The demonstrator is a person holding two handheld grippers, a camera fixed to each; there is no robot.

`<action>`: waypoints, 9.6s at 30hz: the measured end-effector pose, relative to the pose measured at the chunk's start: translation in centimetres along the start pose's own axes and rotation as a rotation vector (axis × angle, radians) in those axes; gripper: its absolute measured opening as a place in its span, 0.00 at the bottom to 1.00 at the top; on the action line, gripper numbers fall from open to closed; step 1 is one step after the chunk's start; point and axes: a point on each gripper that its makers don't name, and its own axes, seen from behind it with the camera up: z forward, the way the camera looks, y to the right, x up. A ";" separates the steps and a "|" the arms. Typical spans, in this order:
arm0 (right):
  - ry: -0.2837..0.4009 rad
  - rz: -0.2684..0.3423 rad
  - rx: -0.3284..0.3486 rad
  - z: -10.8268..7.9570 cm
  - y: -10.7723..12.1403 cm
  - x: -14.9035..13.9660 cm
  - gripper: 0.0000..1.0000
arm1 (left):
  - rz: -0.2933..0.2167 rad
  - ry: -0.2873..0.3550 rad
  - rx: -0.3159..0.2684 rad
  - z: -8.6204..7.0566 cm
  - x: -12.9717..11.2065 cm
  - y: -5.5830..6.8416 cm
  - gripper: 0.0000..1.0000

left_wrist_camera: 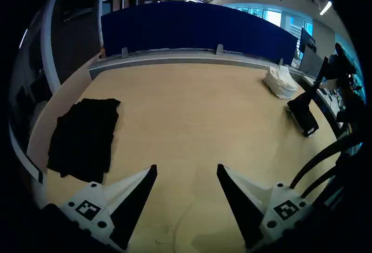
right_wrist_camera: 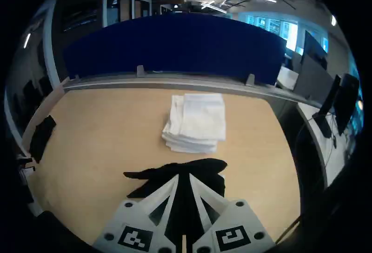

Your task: Fold towel

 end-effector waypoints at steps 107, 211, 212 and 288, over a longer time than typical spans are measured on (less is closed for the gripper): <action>0.307 0.128 -0.083 -4.5 -3.6 -4.3 1.00 | -0.004 0.093 -0.027 -0.6 3.0 0.0 0.96; 0.526 -0.029 -0.118 -4.6 -9.3 1.1 1.00 | -0.016 0.734 0.161 6.2 7.5 -4.2 0.96; 0.529 -0.027 -0.116 -4.7 -9.2 1.1 1.00 | -0.017 0.734 0.161 6.2 7.5 -4.3 0.96; 0.754 0.147 -0.064 1.2 -5.0 -4.9 1.00 | -0.015 0.734 0.161 6.1 7.6 -4.2 0.96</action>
